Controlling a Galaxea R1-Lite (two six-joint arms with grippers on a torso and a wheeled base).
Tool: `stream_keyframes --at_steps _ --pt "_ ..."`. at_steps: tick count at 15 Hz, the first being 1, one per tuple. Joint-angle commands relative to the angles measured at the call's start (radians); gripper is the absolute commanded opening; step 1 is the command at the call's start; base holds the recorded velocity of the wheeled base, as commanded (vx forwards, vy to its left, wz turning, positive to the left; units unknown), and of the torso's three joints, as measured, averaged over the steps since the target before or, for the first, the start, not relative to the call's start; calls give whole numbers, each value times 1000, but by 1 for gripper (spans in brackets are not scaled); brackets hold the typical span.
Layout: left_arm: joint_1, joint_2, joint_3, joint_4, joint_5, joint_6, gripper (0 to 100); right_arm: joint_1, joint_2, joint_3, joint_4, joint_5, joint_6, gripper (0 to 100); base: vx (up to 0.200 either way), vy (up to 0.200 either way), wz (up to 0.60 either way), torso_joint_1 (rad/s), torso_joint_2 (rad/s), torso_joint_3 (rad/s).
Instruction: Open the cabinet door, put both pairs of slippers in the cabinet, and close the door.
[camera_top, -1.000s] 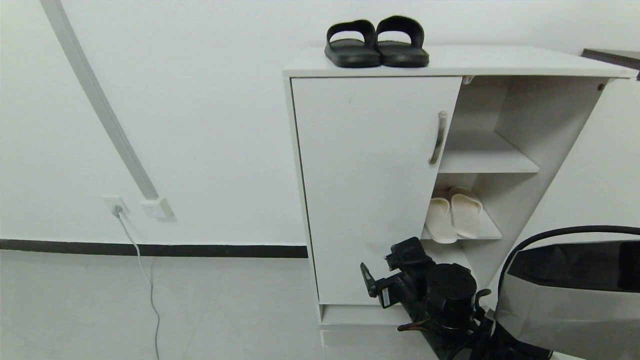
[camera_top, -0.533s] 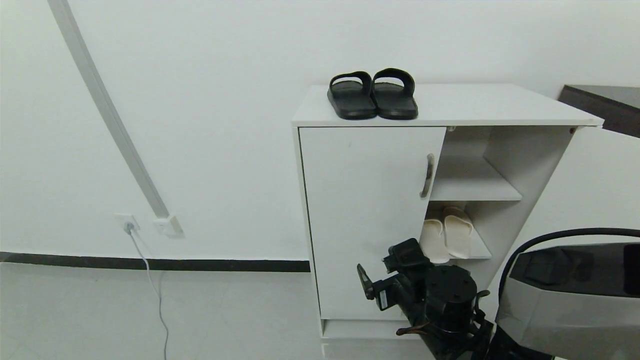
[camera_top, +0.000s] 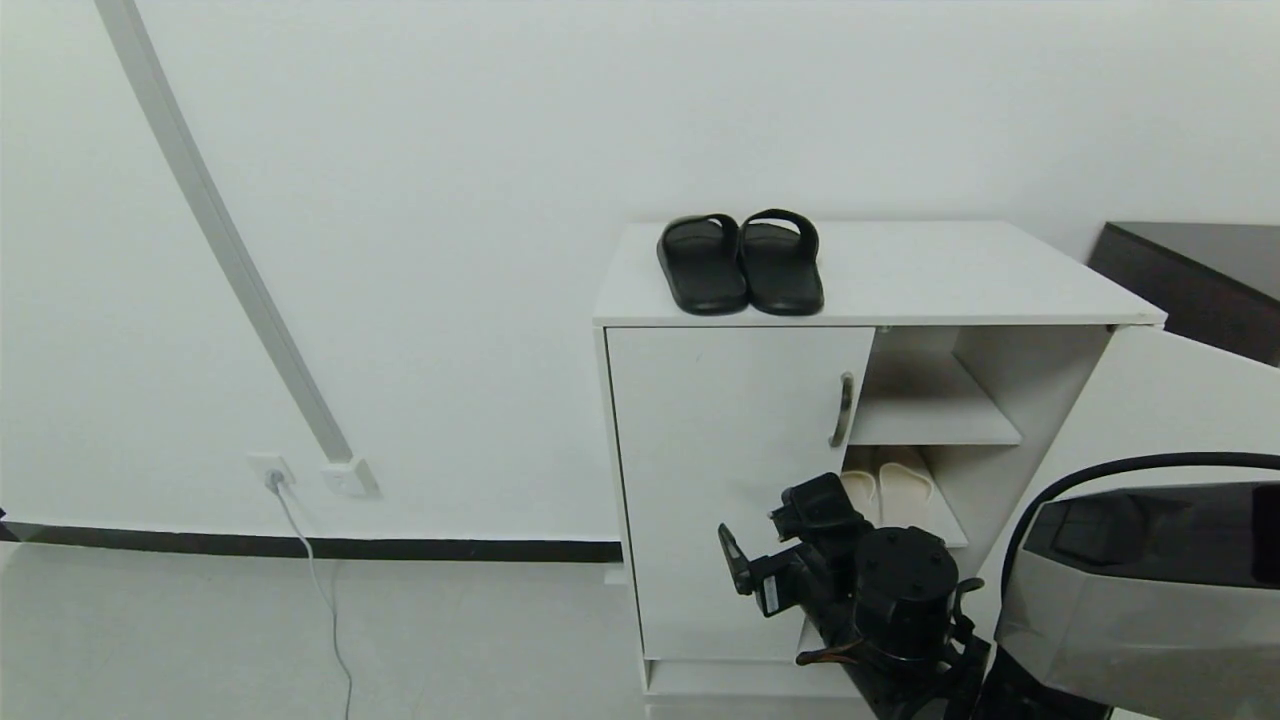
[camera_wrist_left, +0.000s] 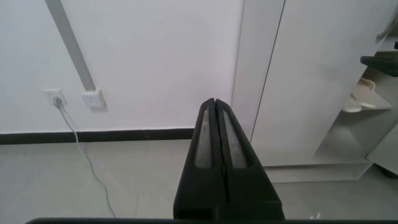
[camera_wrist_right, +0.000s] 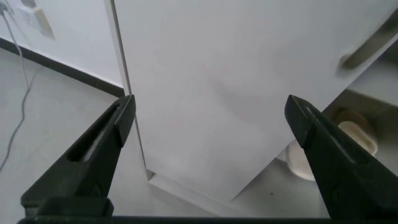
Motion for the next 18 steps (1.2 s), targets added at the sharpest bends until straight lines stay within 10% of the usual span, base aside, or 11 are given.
stream_keyframes --at_steps 1,18 --pt "0 0 0 0 0 0 0 0 -4 -1 -1 0 0 100 0 0 0 188 -505 -315" --pt "0 0 0 0 0 0 0 -3 -16 0 -1 0 4 100 0 0 0 226 -527 -309"
